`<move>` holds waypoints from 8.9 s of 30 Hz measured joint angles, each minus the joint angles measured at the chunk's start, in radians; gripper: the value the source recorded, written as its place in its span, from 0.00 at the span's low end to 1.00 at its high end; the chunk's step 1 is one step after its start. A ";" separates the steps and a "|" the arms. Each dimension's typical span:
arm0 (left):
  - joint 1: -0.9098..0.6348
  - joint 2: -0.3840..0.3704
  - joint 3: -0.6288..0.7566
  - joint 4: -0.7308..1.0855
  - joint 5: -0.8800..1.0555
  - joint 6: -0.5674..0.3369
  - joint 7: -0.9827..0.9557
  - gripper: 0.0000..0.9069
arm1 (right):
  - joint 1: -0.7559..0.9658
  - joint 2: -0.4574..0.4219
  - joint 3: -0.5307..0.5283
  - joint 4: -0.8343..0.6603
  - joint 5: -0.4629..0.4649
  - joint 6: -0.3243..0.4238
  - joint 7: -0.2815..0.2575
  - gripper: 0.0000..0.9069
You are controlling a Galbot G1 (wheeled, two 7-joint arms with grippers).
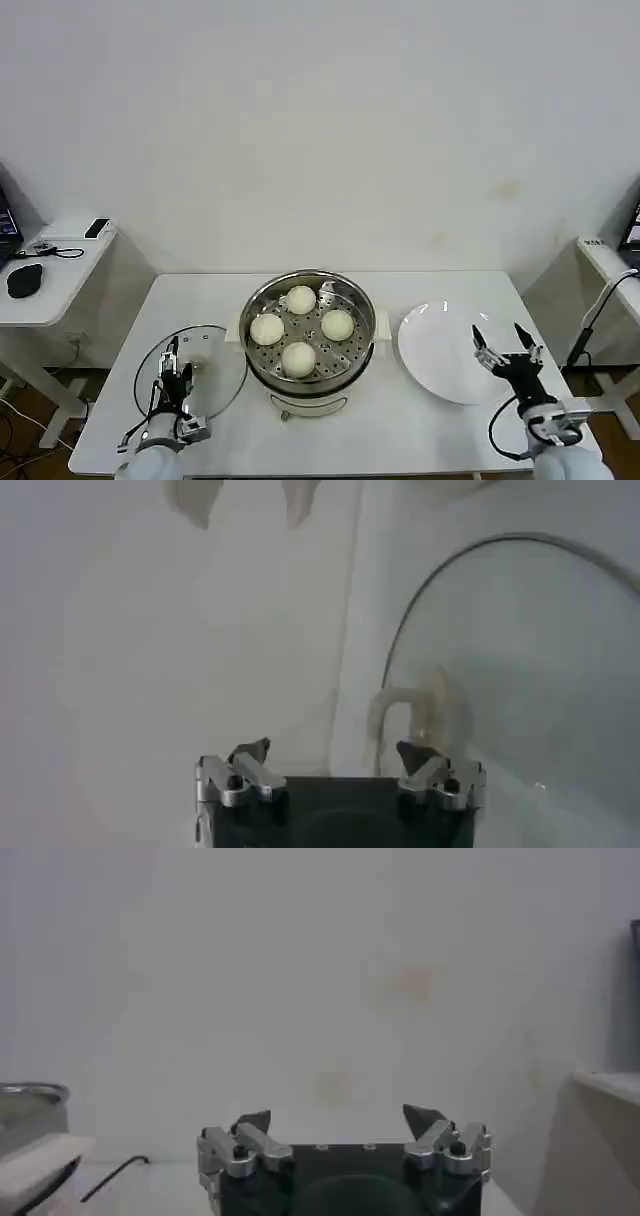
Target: Take steamed baozi put them in steamer then cover it.
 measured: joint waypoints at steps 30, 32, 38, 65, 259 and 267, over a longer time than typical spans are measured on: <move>-0.075 -0.006 0.009 0.108 -0.045 0.004 -0.035 0.00 | -0.008 0.022 -0.004 -0.019 -0.021 0.004 0.001 1.00; -0.079 -0.005 0.009 0.118 -0.046 0.000 -0.034 0.00 | -0.007 0.021 -0.004 -0.022 -0.021 0.004 0.001 1.00; -0.089 -0.006 0.005 0.142 -0.050 -0.008 -0.038 0.00 | -0.008 0.017 -0.002 -0.029 -0.021 0.006 0.000 1.00; -0.003 0.041 -0.058 -0.017 -0.031 -0.011 -0.031 0.00 | 0.030 -0.002 0.015 -0.050 0.013 -0.012 0.017 1.00; -0.075 -0.043 0.542 -0.584 0.174 0.419 0.461 1.00 | 0.184 -0.003 0.078 -0.181 -0.041 -0.093 0.049 1.00; -0.042 0.016 0.415 -0.662 -0.099 0.404 0.390 1.00 | 0.152 -0.007 -0.002 -0.128 0.005 -0.105 0.063 1.00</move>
